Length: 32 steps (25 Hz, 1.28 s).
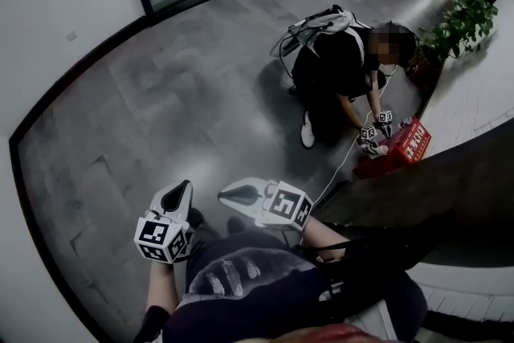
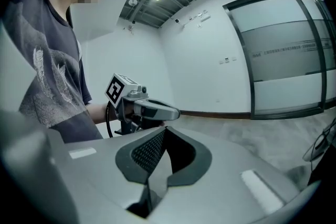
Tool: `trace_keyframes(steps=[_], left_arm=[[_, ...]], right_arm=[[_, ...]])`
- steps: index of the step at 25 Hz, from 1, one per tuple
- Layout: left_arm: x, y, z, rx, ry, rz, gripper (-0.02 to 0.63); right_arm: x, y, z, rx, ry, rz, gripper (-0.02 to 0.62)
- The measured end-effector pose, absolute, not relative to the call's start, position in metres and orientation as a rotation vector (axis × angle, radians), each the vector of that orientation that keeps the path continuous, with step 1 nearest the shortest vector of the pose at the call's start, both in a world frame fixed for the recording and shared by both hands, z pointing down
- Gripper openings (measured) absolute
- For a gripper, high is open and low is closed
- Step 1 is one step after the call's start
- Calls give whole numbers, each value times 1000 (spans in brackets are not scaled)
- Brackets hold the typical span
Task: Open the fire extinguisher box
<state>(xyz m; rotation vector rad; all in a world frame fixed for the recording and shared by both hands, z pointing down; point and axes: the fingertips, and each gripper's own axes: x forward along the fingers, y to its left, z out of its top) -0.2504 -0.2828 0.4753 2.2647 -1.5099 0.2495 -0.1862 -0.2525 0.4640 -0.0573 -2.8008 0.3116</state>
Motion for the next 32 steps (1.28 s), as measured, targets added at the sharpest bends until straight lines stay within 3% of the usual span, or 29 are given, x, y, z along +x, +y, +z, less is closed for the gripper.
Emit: trace_keyframes(steps=[11, 32], left_arm=[[-309, -328, 485, 2218, -1517, 177, 0], [-487, -418, 471, 2235, -1573, 68, 0]], right_arm=[[-240, -297, 464, -80, -2760, 283, 2], [-417, -368, 460, -108, -2733, 292, 2]])
